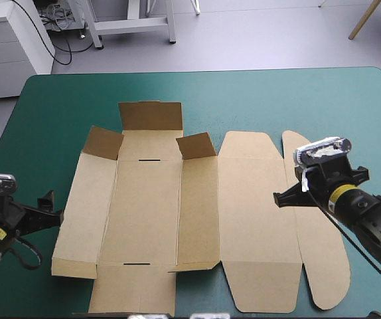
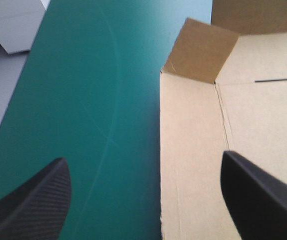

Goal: Fold the box

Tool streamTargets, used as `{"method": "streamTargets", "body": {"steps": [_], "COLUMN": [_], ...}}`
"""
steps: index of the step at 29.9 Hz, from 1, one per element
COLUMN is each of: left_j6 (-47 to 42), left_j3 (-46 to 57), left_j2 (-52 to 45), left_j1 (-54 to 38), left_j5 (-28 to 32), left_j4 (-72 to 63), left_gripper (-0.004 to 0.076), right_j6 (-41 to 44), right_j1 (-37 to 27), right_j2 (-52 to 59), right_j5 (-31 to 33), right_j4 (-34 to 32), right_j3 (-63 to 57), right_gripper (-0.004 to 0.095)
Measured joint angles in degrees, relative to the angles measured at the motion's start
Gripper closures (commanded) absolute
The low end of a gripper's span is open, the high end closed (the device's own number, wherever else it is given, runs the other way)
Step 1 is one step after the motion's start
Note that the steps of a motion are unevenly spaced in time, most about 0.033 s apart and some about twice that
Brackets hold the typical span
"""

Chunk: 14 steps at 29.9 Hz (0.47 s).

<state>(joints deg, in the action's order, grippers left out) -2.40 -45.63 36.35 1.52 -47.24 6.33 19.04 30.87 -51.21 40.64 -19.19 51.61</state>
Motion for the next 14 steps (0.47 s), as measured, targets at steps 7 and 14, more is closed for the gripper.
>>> {"method": "streamTargets", "body": {"steps": [7, 14], "left_j6": [0.68, 3.66], "left_j3": [-0.17, -1.33], "left_j2": [10.28, 19.01], "left_j1": [-0.06, -7.01], "left_j5": [-4.25, -6.42], "left_j4": [-4.53, -11.22], "left_gripper": [0.0141, 0.0141], "right_j6": [1.46, 2.17], "right_j1": [0.00, 0.00], "right_j2": [7.74, 14.99], "right_j5": [-0.44, -0.73], "right_j4": [-0.20, 1.16], "right_j3": [-8.13, -11.27], "right_gripper": [0.0922, 0.0922]}}
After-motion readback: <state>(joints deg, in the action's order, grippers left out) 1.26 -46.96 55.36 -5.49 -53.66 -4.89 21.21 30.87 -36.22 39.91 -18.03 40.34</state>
